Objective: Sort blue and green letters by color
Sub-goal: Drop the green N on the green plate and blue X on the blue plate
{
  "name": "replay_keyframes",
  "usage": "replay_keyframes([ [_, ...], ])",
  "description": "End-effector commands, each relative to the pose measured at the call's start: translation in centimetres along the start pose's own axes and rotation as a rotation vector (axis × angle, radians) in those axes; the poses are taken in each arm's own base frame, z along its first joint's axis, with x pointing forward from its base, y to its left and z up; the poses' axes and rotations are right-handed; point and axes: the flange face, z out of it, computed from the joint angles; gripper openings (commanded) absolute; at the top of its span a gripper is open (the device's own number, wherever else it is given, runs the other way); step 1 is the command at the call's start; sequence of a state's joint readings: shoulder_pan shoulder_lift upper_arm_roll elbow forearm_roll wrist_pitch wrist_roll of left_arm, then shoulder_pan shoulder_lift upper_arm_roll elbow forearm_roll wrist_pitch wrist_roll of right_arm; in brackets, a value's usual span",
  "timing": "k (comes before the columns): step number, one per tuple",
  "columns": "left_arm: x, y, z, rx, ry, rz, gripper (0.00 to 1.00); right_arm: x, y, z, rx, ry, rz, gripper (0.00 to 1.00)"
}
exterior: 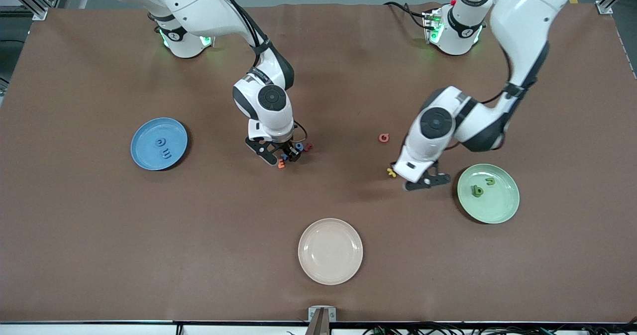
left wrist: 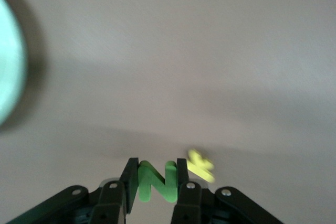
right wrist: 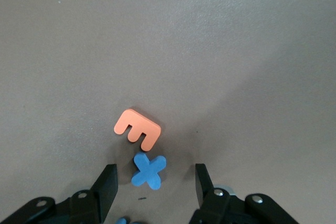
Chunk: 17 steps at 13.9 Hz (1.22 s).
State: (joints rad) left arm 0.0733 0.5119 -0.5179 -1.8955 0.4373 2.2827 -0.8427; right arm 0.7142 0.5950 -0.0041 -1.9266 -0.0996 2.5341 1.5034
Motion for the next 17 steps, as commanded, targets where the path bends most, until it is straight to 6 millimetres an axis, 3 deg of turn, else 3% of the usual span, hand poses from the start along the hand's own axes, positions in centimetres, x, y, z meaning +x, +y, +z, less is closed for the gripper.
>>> replay_keyframes([
  [1,3.2,-5.7,0.3,0.017,-0.005,0.034,0.03,0.2,-0.7,0.0,0.008,0.019,0.006,0.64],
  [5,7.0,-14.9,1.7,0.048,-0.004,0.091,0.03,0.5,-0.8,0.0,0.01,0.02,0.011,0.6],
  [8,7.8,-18.1,2.8,0.084,0.0,0.086,0.04,0.3,-0.7,0.2,0.006,0.023,0.004,0.51],
  [12,7.5,-20.3,4.6,0.075,-0.028,0.091,0.05,-0.1,-0.7,0.6,0.0,0.022,-0.002,0.44],
  [17,7.5,-19.1,6.3,0.032,-0.017,0.103,0.1,0.0,-0.6,0.7,-0.003,0.023,-0.005,0.03],
])
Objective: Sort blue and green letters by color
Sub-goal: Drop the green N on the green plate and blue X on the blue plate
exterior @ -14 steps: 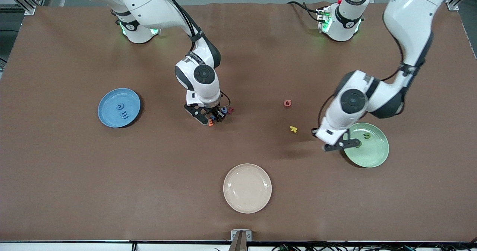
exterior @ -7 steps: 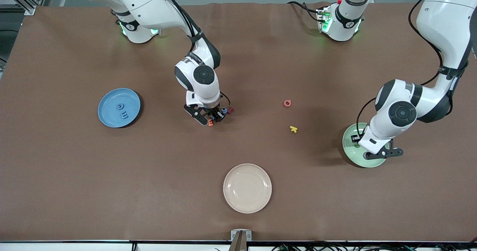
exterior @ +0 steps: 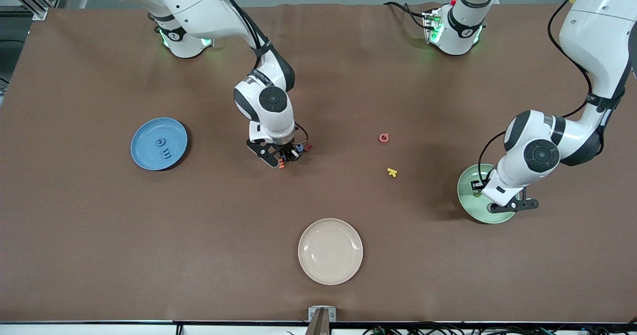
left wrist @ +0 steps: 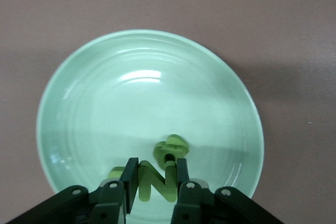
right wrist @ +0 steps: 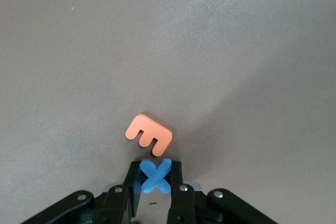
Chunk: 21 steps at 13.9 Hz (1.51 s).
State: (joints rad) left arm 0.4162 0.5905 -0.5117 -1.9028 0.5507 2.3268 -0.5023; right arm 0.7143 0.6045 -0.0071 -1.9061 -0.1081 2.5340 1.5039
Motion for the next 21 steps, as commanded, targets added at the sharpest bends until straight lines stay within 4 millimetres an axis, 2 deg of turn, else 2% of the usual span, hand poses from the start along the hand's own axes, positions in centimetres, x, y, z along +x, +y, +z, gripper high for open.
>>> replay_keyframes([
  [1,0.1,0.5,0.1,-0.004,0.016,0.026,0.12,-0.2,0.0,0.8,-0.018,0.015,0.001,0.01],
  [5,0.2,0.3,0.4,-0.007,0.012,0.021,0.2,2.1,0.2,-0.6,-0.053,0.013,0.012,0.0],
  [9,0.2,0.3,0.4,-0.007,0.012,0.02,0.29,5.4,0.4,-3.4,-0.141,-0.007,-0.014,0.0],
  [10,0.2,0.3,0.4,-0.007,0.012,0.02,0.37,6.3,0.8,-4.0,-0.156,-0.014,-0.055,0.0],
  [11,0.2,0.3,0.5,-0.008,0.012,0.02,0.58,7.8,1.5,-4.7,-0.178,-0.025,-0.099,0.0],
  [12,0.3,0.3,0.4,-0.008,0.014,0.016,0.91,9.9,2.6,-5.7,-0.21,-0.043,-0.161,0.0],
  [13,0.4,0.1,0.2,-0.009,0.016,0.013,1.0,12.0,3.9,-6.6,-0.241,-0.069,-0.233,0.0],
  [15,0.8,0.2,-0.7,-0.007,0.034,0.013,1.0,17.4,7.7,-7.9,-0.273,-0.129,-0.345,0.0],
  [16,1.2,0.0,-2.0,-0.003,0.056,0.009,1.0,19.2,10.0,-8.3,-0.268,-0.149,-0.395,0.0],
  [19,2.5,0.3,-7.3,0.005,0.129,0.001,1.0,24.0,17.4,-10.2,-0.233,-0.188,-0.513,0.0],
  [21,3.7,0.5,-11.4,0.021,0.166,0.005,1.0,26.5,22.5,-9.9,-0.199,-0.197,-0.563,0.0],
])
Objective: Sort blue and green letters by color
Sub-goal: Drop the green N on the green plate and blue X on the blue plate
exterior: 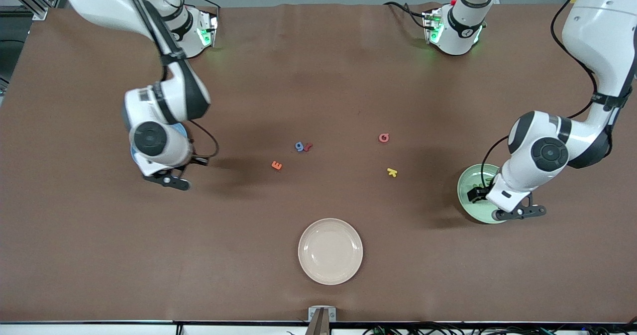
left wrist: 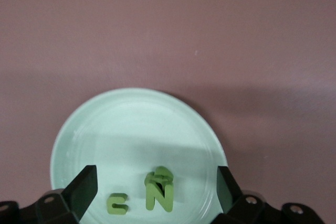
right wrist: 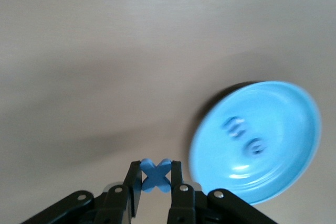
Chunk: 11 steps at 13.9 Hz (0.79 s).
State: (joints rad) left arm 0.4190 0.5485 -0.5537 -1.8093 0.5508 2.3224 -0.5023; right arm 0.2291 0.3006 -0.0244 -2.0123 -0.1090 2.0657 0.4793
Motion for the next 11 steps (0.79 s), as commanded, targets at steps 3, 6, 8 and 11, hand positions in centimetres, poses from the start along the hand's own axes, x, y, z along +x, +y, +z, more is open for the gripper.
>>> replay_keyframes([
  [3,3.5,-0.9,-10.7,0.086,0.011,0.054,1.0,-2.9,11.0,5.1,0.071,0.053,-0.127,0.0],
  [6,4.0,-0.2,-15.6,0.109,-0.01,0.046,1.0,-3.0,16.6,9.1,0.104,0.108,-0.181,0.01],
  [8,3.6,1.3,-19.2,0.094,-0.043,0.043,1.0,-2.8,18.2,10.3,0.11,0.108,-0.191,0.11],
  [11,2.7,1.5,-24.7,0.04,-0.034,0.013,1.0,-2.7,18.3,10.5,0.11,0.102,-0.184,1.0],
])
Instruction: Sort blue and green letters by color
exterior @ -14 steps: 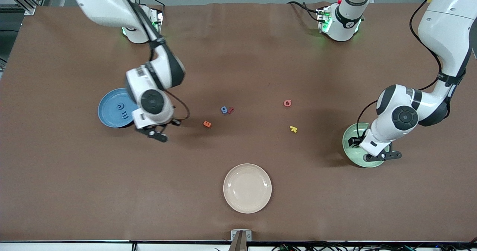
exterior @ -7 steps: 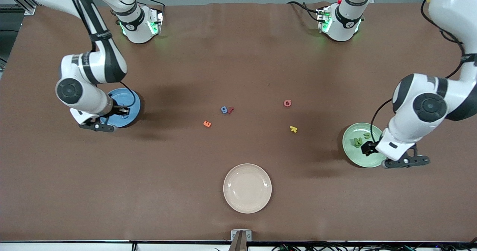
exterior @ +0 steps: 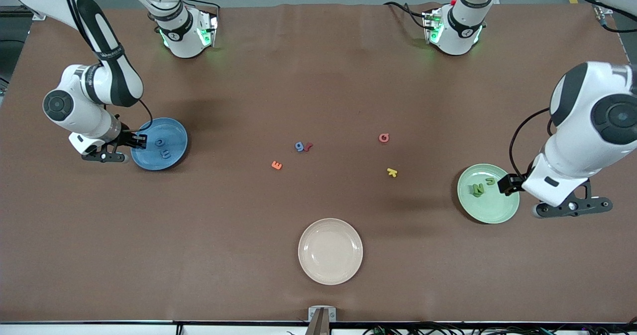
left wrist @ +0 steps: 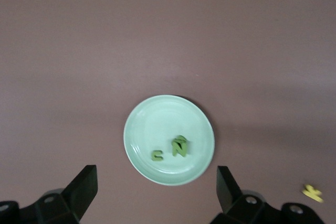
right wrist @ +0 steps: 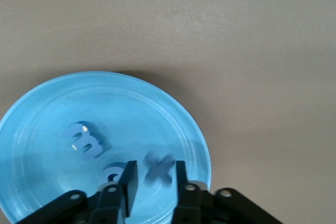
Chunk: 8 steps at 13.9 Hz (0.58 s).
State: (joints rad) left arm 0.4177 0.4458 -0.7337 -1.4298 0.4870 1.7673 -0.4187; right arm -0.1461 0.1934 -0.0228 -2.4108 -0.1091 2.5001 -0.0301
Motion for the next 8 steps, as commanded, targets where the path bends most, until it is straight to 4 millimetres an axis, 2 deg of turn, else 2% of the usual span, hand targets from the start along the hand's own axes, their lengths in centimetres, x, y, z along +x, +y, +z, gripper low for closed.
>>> replay_keyframes([
  [1,-1.7,-0.6,-5.6,-0.043,0.012,-0.015,1.0,-0.2,-0.7,-0.2,-0.002,0.007,-0.02,1.0],
  [2,-2.6,-0.6,-7.0,-0.05,0.0,-0.021,1.0,-0.1,-0.9,-0.5,-0.002,0.009,-0.017,1.0],
  [5,-4.6,-3.6,-11.1,-0.14,-0.013,-0.018,1.0,0.7,-3.6,-1.8,-0.005,0.015,-0.024,1.0],
  [6,-5.4,-4.8,-12.0,-0.157,-0.038,-0.011,1.0,1.0,-5.6,-2.6,-0.002,0.001,0.005,1.0],
  [8,-7.4,-5.3,-14.0,-0.158,-0.057,0.02,1.0,1.4,-11.0,-4.3,0.032,-0.018,0.071,1.0],
])
